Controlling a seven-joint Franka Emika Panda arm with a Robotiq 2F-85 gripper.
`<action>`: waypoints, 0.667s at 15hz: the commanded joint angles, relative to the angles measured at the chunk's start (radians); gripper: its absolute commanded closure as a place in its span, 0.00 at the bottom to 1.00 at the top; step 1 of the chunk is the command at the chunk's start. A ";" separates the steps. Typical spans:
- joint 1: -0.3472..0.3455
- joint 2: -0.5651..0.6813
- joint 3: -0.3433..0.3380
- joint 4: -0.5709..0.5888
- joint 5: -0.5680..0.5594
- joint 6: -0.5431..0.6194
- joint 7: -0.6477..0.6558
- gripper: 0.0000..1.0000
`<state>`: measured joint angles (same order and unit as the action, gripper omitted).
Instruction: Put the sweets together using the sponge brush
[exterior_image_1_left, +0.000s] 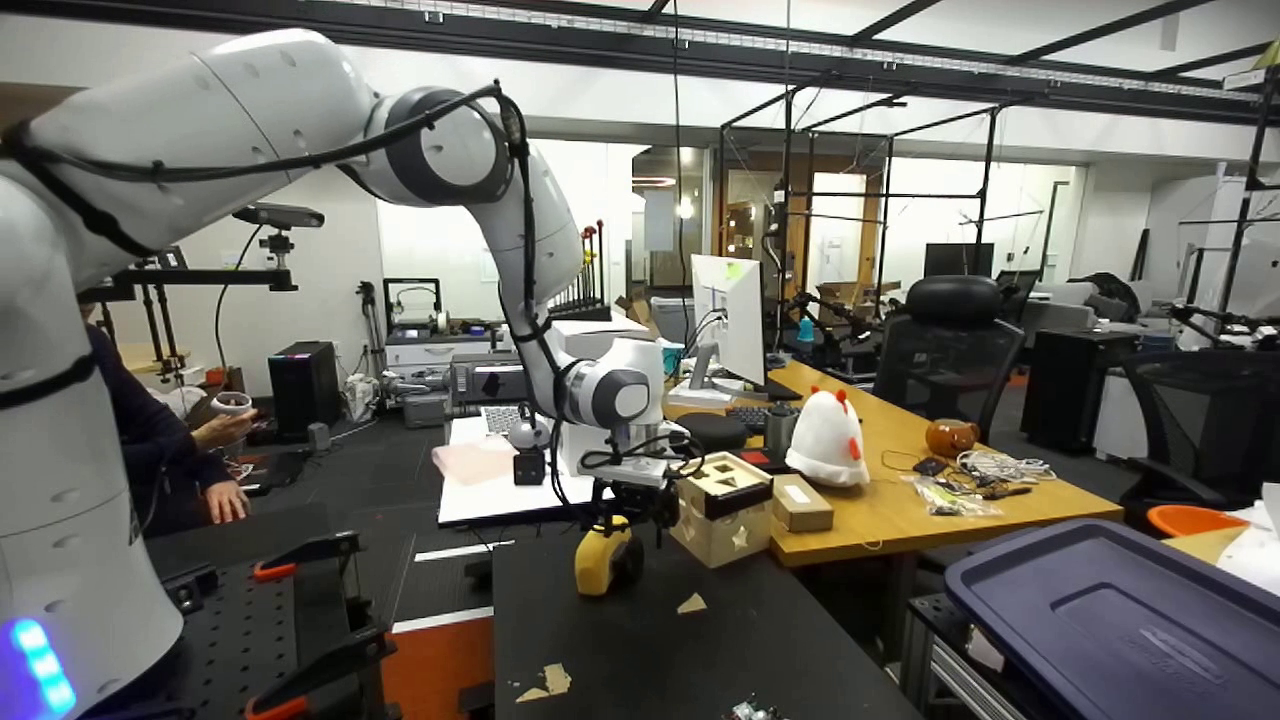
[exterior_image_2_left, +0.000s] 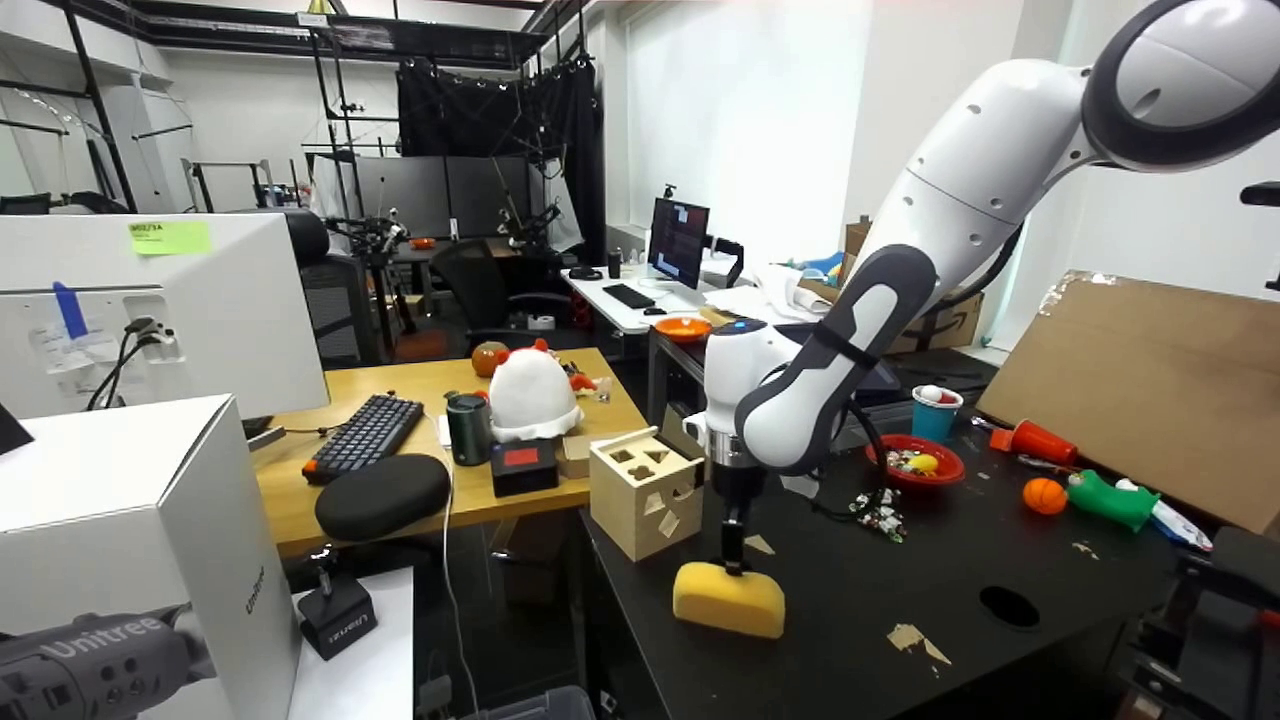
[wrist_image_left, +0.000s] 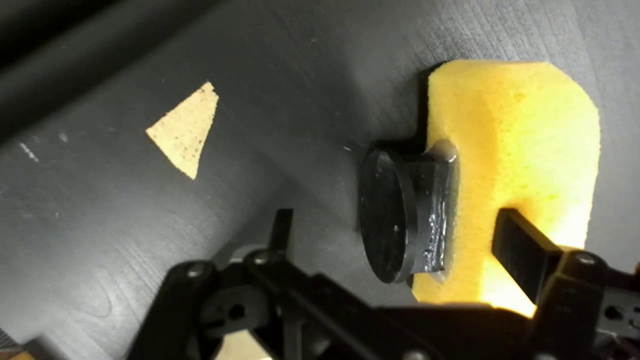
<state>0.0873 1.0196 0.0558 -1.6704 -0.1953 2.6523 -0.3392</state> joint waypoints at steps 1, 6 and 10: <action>0.034 0.035 -0.033 0.042 -0.027 0.009 0.065 0.00; 0.016 0.020 -0.020 0.016 -0.005 -0.003 0.080 0.00; 0.020 -0.008 -0.022 -0.037 0.003 0.006 0.125 0.00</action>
<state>0.1026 1.0345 0.0399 -1.6642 -0.1946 2.6510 -0.2662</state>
